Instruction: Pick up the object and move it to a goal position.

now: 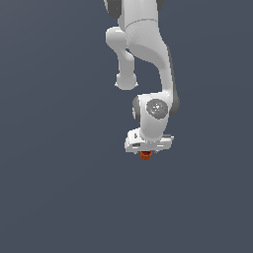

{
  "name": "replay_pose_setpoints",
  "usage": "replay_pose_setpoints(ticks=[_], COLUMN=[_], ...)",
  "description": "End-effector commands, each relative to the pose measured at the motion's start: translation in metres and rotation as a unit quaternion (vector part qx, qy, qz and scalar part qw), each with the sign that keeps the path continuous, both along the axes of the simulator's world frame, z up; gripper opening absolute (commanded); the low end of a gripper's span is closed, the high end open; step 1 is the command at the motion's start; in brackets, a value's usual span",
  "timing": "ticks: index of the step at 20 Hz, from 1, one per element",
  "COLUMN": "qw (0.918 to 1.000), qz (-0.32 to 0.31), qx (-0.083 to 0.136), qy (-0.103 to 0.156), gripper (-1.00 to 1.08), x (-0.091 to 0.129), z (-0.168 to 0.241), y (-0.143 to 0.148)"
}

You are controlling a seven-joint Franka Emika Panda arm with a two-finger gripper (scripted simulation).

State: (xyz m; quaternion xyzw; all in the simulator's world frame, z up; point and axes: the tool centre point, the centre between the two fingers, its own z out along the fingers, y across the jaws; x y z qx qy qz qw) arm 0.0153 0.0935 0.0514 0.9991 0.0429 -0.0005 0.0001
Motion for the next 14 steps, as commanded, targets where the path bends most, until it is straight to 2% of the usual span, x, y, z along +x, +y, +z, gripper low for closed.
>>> replay_pose_setpoints(ticks=[1,5,6,14], qw=[1.0,1.0,1.0,1.0], qz=[0.0,0.0,0.0,0.0], qx=[0.0,0.0,0.0,0.0], qy=[0.0,-0.001,-0.001,-0.001], gripper=[1.0,1.0,-1.0,-1.0], x=[0.0002,0.0013,0.0013,0.0013], z=[-0.0096,-0.0133,-0.0133,-0.0133], y=[0.0004,0.0003,0.0003,0.0003])
